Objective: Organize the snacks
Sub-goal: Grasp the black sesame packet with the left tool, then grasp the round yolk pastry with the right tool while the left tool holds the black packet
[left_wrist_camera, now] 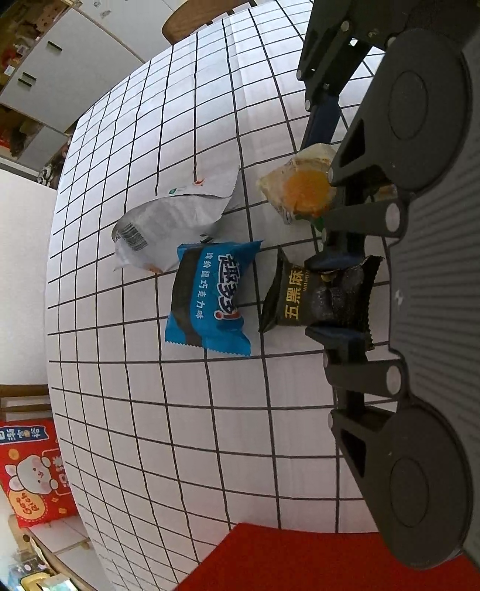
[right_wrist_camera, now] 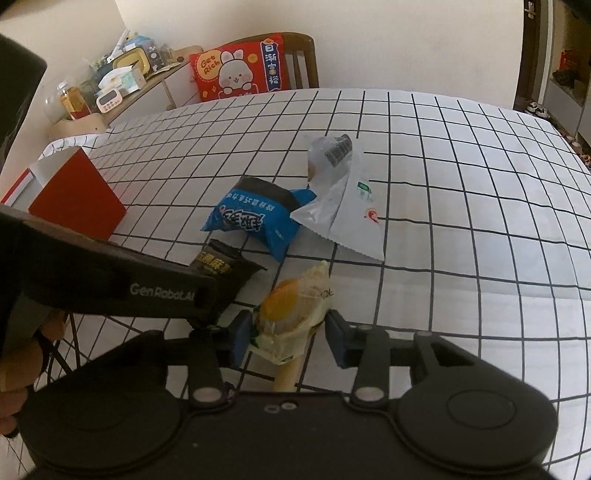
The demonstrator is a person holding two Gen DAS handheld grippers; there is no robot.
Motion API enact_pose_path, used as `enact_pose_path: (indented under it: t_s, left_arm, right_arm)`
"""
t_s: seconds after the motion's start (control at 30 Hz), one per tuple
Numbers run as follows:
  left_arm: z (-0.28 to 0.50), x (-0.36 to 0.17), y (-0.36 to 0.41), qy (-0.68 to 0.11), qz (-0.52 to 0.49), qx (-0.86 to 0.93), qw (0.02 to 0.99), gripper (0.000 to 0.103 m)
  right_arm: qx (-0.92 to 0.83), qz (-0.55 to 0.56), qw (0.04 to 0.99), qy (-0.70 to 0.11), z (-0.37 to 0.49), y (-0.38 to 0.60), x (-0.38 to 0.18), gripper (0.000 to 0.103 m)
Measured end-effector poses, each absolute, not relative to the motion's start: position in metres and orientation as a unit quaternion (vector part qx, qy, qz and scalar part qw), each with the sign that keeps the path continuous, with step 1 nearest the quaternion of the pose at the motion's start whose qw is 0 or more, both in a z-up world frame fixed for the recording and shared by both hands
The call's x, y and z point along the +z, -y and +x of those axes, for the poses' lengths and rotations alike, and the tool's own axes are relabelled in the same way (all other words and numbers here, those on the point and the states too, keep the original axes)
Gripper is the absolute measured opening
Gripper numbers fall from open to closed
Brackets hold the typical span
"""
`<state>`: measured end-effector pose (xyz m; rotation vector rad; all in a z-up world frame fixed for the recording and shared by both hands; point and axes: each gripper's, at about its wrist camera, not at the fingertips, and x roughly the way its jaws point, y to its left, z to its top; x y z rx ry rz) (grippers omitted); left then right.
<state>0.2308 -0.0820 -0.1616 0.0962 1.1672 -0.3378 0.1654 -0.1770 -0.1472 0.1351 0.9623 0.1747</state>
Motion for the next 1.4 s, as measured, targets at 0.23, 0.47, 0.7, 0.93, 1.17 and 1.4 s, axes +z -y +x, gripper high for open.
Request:
enact_pose_path:
  t_s: [0.23, 0.47, 0.7, 0.93, 1.17, 1.4]
  left_arm:
    - [0.216, -0.144, 0.068, -0.541, 0.04, -0.147, 0.827, 0.03]
    - [0.196, -0.121, 0.05, -0.533, 0.033, -0.14, 0.834, 0.03]
    - [0.172, -0.093, 0.031, -0.514, 0.023, -0.136, 0.847, 0.03]
    - [0.153, -0.084, 0.005, -0.516, -0.006, -0.122, 0.848, 0.03]
    - [0.13, -0.082, -0.009, -0.516, -0.026, -0.121, 0.848, 0.03]
    - [0.119, -0.083, -0.007, -0.522, -0.026, -0.122, 0.844, 0.03]
  right_arm:
    - [0.087, 0.062, 0.884, -0.455, 0.151, 0.174, -0.133, 0.041]
    - [0.108, 0.068, 0.887, -0.443, 0.132, 0.167, -0.109, 0.041]
    - [0.135, 0.053, 0.895, -0.422, 0.116, 0.153, -0.078, 0.014]
    - [0.128, 0.067, 0.894, -0.424, 0.105, 0.162, -0.083, 0.025]
    - [0.132, 0.068, 0.882, -0.447, 0.092, 0.166, -0.099, 0.048]
    - [0.118, 0.064, 0.873, -0.468, 0.102, 0.154, -0.133, 0.069]
